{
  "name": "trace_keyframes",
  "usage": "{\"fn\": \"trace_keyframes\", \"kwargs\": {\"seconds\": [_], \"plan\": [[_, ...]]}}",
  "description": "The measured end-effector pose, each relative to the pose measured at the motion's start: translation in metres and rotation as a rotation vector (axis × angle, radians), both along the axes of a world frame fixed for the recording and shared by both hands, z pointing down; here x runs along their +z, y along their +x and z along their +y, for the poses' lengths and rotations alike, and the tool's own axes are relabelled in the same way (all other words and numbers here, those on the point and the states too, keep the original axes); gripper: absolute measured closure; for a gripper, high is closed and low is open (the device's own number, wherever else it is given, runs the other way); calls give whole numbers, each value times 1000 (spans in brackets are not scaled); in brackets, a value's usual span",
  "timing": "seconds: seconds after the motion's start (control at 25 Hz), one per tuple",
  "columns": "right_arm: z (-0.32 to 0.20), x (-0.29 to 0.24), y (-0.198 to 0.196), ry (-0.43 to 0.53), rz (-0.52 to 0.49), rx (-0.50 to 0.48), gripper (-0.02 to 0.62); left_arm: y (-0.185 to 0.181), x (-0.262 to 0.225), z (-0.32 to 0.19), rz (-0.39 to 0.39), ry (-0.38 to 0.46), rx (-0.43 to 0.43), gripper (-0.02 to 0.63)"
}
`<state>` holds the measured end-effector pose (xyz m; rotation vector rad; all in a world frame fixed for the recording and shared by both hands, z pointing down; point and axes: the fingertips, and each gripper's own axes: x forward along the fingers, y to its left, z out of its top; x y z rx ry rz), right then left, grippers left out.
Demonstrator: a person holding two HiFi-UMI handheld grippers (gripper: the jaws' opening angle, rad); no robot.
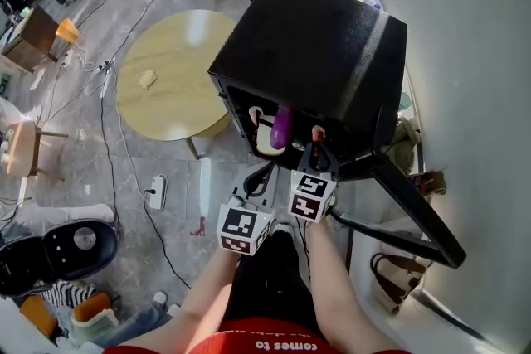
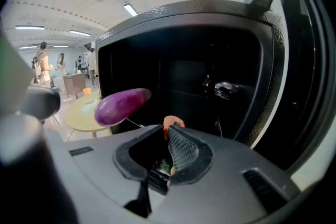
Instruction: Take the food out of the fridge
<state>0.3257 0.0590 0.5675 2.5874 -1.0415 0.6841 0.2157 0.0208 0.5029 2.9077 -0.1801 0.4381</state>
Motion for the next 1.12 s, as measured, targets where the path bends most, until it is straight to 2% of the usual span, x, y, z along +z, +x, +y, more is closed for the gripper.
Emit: {"fn": "trace_keyframes", "kwargs": {"seconds": [0.16, 0.64, 1.12], "plan": [[-1, -2, -1, 61, -12, 0, 568, 1, 2, 0, -2, 0, -2, 603], [10, -29, -14, 127, 30, -25, 569, 6, -4, 1, 8, 6, -3, 603], [14, -81, -47, 151, 88, -115, 569, 1, -33, 0, 38, 37, -7, 603]]}}
